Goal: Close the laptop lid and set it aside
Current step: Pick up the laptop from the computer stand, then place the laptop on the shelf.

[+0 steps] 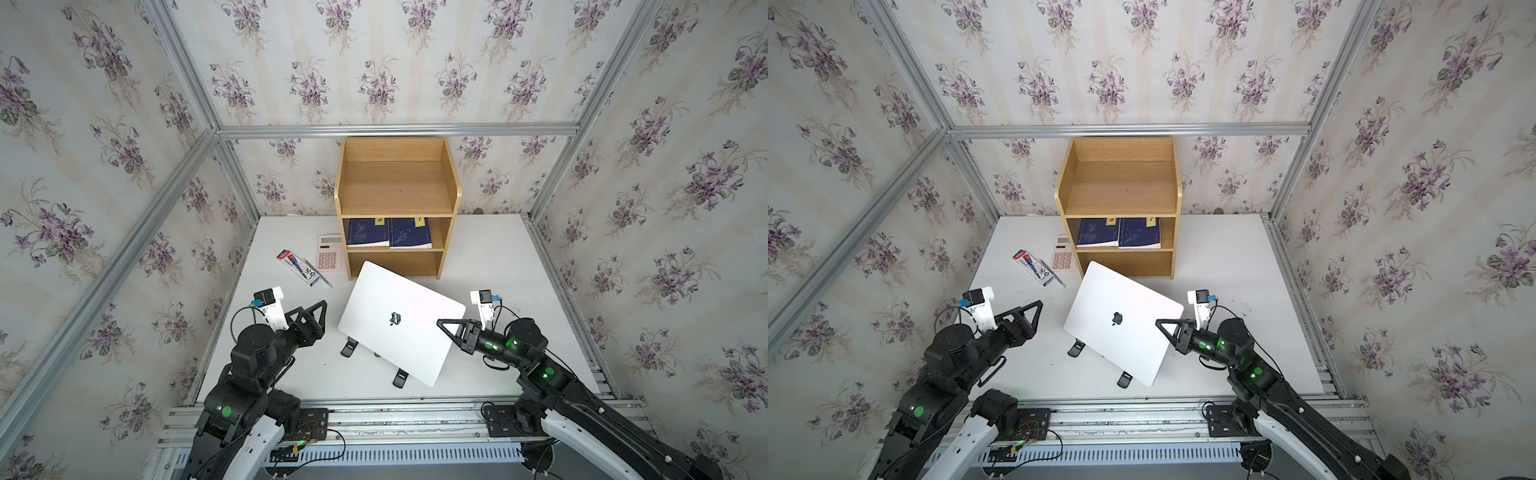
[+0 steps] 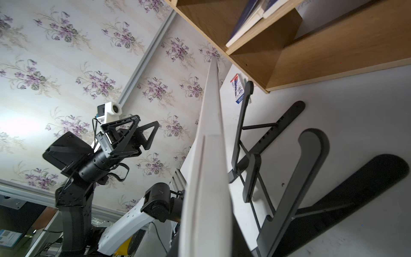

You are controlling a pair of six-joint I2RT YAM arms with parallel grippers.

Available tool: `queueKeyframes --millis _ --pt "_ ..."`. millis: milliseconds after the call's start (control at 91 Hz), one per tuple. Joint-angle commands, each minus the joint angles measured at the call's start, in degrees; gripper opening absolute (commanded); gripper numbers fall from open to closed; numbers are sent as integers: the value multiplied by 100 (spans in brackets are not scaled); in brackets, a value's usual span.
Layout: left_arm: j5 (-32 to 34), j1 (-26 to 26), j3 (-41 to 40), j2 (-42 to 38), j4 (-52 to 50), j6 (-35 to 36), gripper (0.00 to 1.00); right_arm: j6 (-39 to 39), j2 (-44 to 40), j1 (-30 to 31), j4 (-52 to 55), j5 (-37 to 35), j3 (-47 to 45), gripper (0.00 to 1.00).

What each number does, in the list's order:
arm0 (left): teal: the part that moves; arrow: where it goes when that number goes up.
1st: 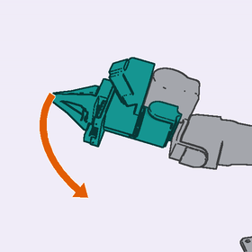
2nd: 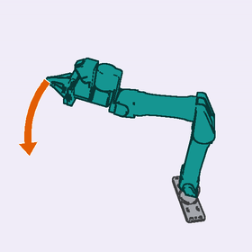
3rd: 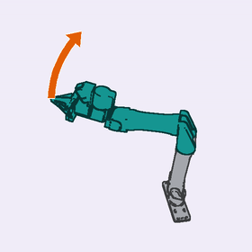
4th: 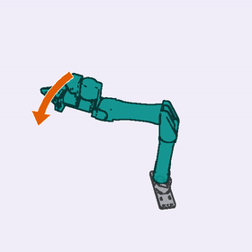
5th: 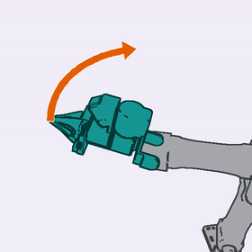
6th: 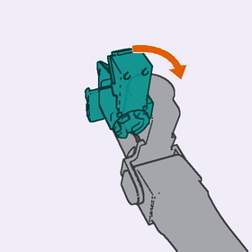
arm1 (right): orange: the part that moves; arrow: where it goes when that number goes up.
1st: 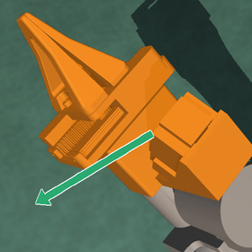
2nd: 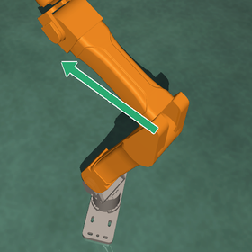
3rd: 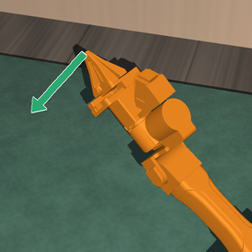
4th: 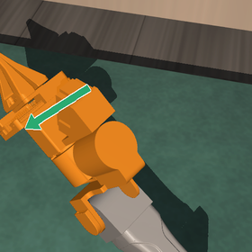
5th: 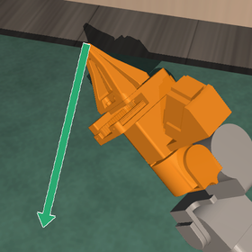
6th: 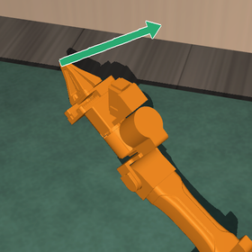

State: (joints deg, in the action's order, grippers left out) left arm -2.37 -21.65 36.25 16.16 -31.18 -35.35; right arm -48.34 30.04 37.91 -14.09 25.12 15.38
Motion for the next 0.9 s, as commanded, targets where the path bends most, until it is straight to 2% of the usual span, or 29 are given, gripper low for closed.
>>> queueKeyframes --millis 0,187,319,505,615,703,890 --pt "-228 3 -2 -191 119 99 82 -202 -436 6 -282 65 302 0" --pt "-482 3 49 -452 356 0 82 -468 -1046 6 484 -304 935 0" --pt "-608 1 145 -601 567 4 80 -734 -1172 6 355 -345 1270 0" --pt "-993 3 172 -518 1088 -18 80 -882 -1102 6 108 -765 1773 0" --pt "-1212 -2 292 -268 1382 -85 78 -1256 -1011 6 -593 -1284 1851 0" --pt "-1285 3 381 -71 1612 -189 77 -1695 -803 6 -1569 -1676 1806 0" --pt "-1472 3 694 317 1785 -257 77 -2374 244 6 -3351 -1996 2015 0"
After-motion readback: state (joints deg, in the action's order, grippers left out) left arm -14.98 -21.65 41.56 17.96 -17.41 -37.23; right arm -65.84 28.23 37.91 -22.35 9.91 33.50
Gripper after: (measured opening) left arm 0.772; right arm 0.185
